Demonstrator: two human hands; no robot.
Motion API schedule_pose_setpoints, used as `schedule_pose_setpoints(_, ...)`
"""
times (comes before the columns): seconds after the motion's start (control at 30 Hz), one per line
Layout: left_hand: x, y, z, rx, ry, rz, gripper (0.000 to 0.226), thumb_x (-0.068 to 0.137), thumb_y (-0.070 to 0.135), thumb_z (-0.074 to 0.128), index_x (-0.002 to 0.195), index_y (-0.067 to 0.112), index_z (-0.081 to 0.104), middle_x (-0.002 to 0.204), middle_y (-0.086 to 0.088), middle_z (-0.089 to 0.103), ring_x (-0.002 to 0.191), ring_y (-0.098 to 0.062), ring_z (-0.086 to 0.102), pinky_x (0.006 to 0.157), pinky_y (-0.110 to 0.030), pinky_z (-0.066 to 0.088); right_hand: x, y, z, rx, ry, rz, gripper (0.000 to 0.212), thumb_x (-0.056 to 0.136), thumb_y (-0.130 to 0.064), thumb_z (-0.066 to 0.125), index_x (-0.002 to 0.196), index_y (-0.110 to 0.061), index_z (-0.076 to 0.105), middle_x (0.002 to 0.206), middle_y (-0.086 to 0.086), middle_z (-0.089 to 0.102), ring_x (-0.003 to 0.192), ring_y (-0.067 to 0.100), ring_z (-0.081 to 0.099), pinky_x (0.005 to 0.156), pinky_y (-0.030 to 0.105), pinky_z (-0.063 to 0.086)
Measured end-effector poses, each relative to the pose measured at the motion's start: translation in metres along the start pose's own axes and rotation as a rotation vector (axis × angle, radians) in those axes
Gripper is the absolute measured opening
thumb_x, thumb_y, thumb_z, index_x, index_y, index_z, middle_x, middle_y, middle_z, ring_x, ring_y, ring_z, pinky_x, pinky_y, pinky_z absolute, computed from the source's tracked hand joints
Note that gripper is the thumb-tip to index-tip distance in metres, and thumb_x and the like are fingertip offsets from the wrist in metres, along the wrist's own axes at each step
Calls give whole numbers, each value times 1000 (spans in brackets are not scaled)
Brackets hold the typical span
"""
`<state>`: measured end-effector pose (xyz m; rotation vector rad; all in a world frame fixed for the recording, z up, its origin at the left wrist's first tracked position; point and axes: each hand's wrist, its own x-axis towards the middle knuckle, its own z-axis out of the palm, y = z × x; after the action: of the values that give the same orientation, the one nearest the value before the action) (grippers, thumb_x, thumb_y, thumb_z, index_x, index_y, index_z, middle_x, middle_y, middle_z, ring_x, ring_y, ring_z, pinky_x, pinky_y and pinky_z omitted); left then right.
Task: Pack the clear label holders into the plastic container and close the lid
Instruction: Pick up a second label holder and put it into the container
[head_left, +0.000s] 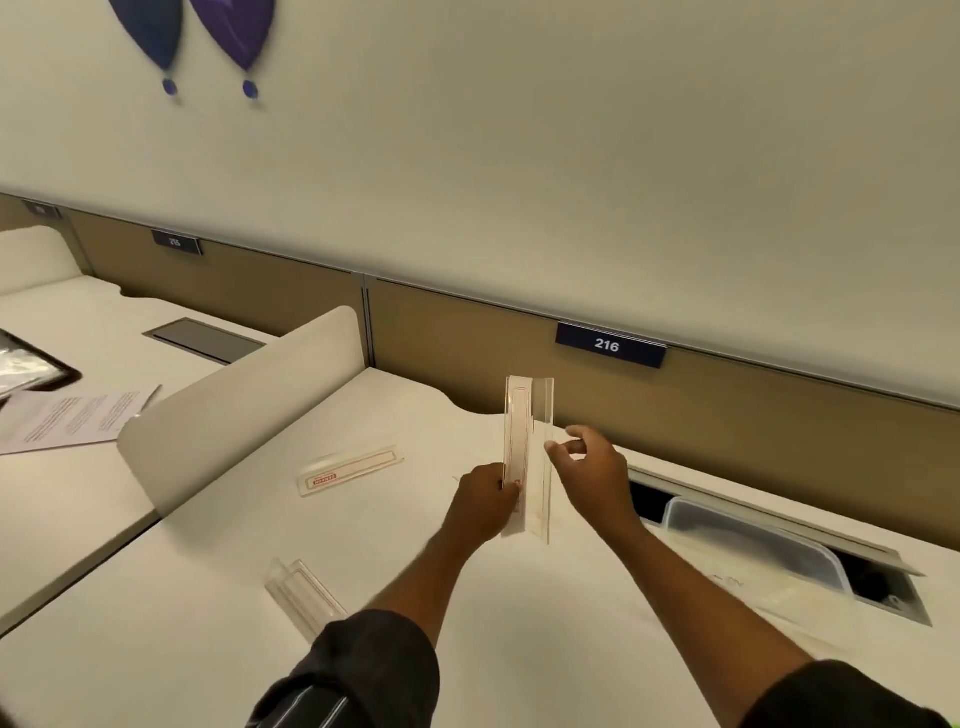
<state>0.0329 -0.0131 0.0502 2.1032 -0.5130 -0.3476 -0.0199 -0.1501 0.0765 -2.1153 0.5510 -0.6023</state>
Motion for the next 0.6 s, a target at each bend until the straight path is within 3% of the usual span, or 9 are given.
schedule_pose_setpoints(0.1,-8,21,22,-109,-99,0,33,96,20,48,126,11,61,124,-8,65,110,-29,64,96,-47,52,10,9,-46,85,-123,72,60,86,-45,62,135,-16,45,117,3,61,105,23,62,86,44,56)
schedule_pose_setpoints(0.17,-12,37,38,-149,-151,5,32,96,17,48,125,13,61,122,-7,65,107,-30,64,93,-47,54,11,19,-78,124,-169,98,64,86,-45,62,140,-17,40,114,2,60,100,20,63,81,40,58)
schedule_pose_setpoints(0.33,-22,74,75,-166,-347,41,30,95,14,49,121,10,62,118,-9,68,103,-31,66,84,-36,54,8,38,-149,276,-253,93,64,92,-21,56,148,-21,25,116,8,58,102,24,61,76,36,56)
schedule_pose_setpoints(0.4,-25,83,87,-153,-392,50,30,95,15,49,121,10,62,114,-10,70,100,-28,68,88,-38,56,6,47,-175,291,-272,84,58,96,-23,50,148,-27,25,118,8,56,105,28,61,76,39,57)
schedule_pose_setpoints(0.53,-33,104,107,-117,-432,55,35,95,15,48,129,13,58,104,-4,70,85,-17,68,68,-21,53,0,72,-220,239,-265,72,61,92,-8,51,146,-27,31,131,-4,44,103,29,62,75,38,57)
schedule_pose_setpoints(0.6,-39,115,115,-107,-445,57,35,96,14,48,130,14,57,106,-4,69,81,-14,68,63,-17,52,-3,85,-236,234,-314,83,58,91,-10,56,144,-26,37,126,-4,53,100,27,62,72,34,57)
